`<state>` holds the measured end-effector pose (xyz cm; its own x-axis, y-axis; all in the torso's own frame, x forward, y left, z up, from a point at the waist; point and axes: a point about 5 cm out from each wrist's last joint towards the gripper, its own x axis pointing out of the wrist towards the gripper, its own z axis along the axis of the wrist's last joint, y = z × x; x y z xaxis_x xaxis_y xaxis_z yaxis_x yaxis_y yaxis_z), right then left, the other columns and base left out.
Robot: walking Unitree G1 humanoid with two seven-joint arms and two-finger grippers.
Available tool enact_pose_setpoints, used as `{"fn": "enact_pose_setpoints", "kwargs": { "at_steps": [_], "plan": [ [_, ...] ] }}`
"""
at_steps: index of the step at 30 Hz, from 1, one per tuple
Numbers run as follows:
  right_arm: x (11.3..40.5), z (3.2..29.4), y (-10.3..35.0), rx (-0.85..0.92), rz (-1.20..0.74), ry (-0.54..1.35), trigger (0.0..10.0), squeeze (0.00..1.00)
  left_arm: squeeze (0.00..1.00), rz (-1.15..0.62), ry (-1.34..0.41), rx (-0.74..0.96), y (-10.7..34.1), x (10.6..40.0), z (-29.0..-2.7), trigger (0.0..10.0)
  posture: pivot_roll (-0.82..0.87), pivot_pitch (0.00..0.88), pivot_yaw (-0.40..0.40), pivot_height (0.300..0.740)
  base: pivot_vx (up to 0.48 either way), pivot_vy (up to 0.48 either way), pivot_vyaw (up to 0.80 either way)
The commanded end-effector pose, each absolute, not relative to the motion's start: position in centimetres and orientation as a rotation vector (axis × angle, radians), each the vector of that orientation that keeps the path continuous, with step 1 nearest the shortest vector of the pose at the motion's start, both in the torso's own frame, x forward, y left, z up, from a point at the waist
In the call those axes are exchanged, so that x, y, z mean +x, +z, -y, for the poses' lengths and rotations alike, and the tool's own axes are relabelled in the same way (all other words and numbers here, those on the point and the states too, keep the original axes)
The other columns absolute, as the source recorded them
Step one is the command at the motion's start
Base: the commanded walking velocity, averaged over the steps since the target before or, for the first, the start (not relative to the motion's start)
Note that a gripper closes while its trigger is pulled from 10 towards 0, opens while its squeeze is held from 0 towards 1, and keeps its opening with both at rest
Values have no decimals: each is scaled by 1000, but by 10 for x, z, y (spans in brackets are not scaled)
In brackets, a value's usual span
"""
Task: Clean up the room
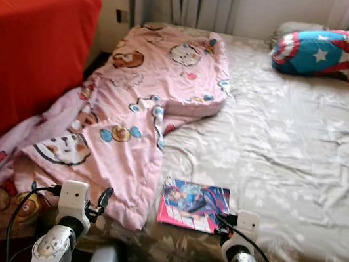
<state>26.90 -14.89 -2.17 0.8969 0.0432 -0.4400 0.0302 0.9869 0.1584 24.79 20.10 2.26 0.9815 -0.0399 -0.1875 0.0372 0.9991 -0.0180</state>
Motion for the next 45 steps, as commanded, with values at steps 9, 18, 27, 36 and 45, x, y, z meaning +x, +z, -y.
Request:
{"fn": "enact_pose_setpoints", "kwargs": {
  "at_steps": [9,18,27,36,45],
  "plan": [
    [268,155,-27,452,-499,-108,10000,1000,0,-224,-33,15,21,227,-206,10000,176,192,10,582,0,0,0],
    [275,164,-19,501,-434,-97,10000,0,0,-248,-28,33,21,211,-210,10000,189,218,21,582,0,0,0],
    [282,172,-8,554,-340,-92,10000,0,0,-265,-25,42,24,203,-212,10000,195,230,30,582,0,0,0],
    [281,173,-12,733,-353,-99,10000,0,0,-282,-16,59,30,192,-217,10000,237,253,35,582,0,0,0],
    [286,182,-6,816,-327,-82,10000,0,0,-299,-13,70,32,183,-218,10000,249,260,43,582,0,0,0]
  ]
}}
